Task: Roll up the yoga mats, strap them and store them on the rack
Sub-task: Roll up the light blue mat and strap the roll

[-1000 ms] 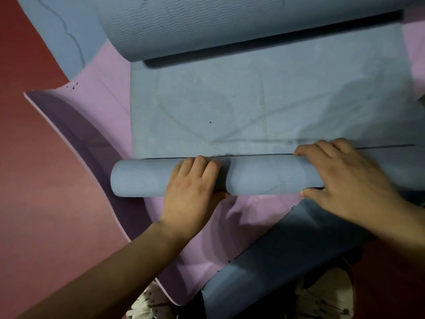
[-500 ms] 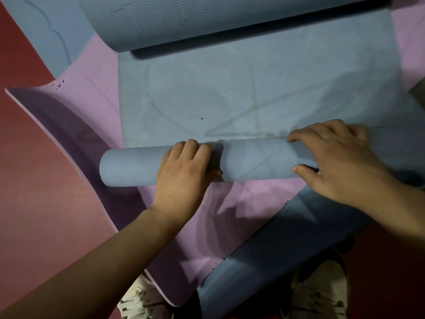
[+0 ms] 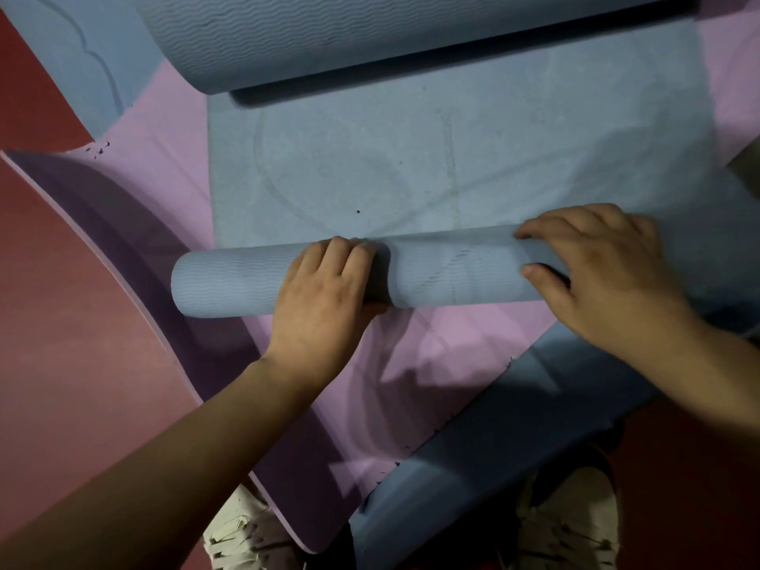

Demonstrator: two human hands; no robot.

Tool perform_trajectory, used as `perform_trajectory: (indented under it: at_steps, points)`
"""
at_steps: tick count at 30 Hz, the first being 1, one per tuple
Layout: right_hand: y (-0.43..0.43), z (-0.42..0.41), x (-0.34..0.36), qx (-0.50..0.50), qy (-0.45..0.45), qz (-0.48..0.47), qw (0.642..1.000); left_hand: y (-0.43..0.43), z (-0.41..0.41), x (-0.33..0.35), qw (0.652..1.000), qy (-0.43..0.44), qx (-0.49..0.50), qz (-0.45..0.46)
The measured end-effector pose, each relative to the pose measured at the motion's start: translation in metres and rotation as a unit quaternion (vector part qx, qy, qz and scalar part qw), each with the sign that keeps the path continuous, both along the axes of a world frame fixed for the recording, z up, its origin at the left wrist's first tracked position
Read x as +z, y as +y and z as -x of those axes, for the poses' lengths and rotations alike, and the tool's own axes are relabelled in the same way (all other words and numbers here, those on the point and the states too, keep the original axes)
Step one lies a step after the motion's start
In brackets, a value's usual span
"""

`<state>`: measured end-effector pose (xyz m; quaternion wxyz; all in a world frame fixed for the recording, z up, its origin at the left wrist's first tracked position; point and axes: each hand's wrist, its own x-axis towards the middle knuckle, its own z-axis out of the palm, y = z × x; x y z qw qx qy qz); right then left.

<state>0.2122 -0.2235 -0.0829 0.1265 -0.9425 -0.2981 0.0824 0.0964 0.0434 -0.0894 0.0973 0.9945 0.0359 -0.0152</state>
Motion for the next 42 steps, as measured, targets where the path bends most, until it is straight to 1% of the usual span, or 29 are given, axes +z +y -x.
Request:
perform_trajectory:
  at_steps: [6,11,14,17,21,24,28,31,37,40,42]
  points:
    - [-0.002,0.001,-0.003,0.014,0.001,0.042,0.999,0.0,-0.006,0.001,0.999,0.002,0.03,-0.015]
    - [0.002,-0.005,-0.004,0.027,-0.014,0.049,0.998,0.0,-0.009,0.004,0.998,0.038,0.002,-0.05]
    - [0.004,-0.012,-0.003,0.036,-0.014,0.067,0.997,-0.002,-0.015,-0.001,0.997,0.032,0.009,-0.064]
    - [0.008,-0.018,-0.002,0.044,-0.021,0.08,0.996,0.0,-0.023,-0.002,0.998,0.036,0.019,-0.05]
    - [0.007,-0.02,0.002,0.055,-0.038,0.069,0.995,0.007,-0.024,0.001,0.999,0.03,-0.001,-0.031]
    - [0.007,-0.018,0.007,0.056,-0.029,0.074,0.995,0.008,-0.022,0.007,0.999,0.037,0.001,-0.025]
    - [-0.007,0.0,0.013,0.09,-0.02,0.082,0.992,0.008,0.004,0.012,0.999,0.039,-0.026,-0.009]
    - [-0.012,0.01,0.012,0.098,-0.01,0.085,0.991,0.003,0.02,0.009,0.999,0.046,-0.015,0.008]
    - [-0.007,0.008,0.01,0.069,0.019,0.09,0.993,0.002,0.02,0.004,0.998,0.052,-0.003,0.034]
    - [-0.008,0.008,0.008,0.065,0.026,0.081,0.994,0.0,0.021,0.006,0.999,0.022,0.021,0.036]
    - [-0.009,0.007,0.005,0.053,0.03,0.058,0.996,0.002,0.019,0.006,0.999,0.017,0.018,0.021]
